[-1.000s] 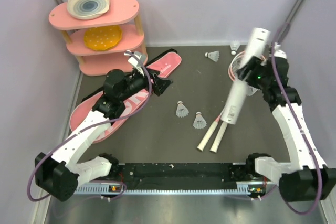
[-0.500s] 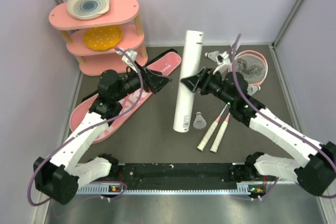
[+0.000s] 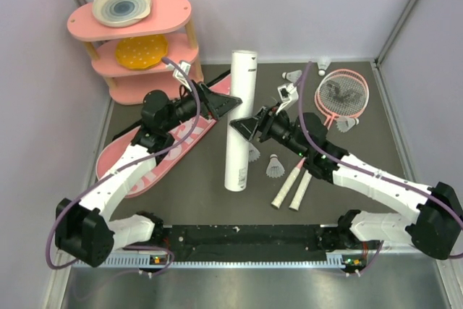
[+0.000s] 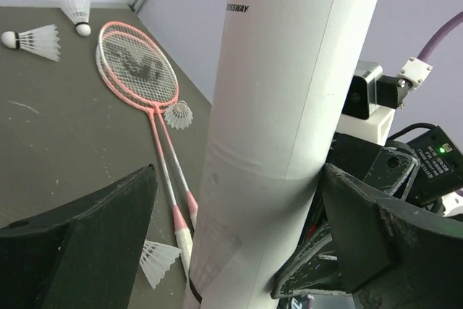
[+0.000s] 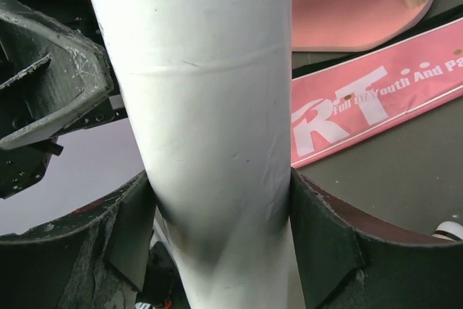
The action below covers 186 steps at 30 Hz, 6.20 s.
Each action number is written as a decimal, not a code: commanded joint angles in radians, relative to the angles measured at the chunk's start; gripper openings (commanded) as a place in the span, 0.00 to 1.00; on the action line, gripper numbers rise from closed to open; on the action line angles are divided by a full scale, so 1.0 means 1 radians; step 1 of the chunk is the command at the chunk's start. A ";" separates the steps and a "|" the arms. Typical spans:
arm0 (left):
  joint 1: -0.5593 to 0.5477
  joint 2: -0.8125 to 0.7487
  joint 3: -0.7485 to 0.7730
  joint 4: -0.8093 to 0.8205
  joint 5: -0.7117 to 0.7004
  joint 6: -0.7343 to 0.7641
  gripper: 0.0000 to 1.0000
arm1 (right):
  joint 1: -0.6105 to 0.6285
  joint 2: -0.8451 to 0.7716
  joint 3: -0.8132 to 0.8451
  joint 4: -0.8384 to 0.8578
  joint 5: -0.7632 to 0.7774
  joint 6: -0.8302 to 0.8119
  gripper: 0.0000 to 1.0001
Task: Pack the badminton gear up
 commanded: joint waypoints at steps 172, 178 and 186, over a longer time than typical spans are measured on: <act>-0.258 -0.262 -0.118 -0.389 -0.294 0.953 0.16 | -0.088 0.051 0.729 -0.774 -0.329 0.032 0.00; -0.258 -0.261 -0.115 -0.389 -0.292 0.951 0.15 | -0.141 -0.006 0.668 -0.682 -0.403 0.089 0.00; -0.258 -0.276 -0.113 -0.389 -0.329 0.916 0.15 | -0.148 -0.137 0.465 -0.997 0.313 -0.037 0.00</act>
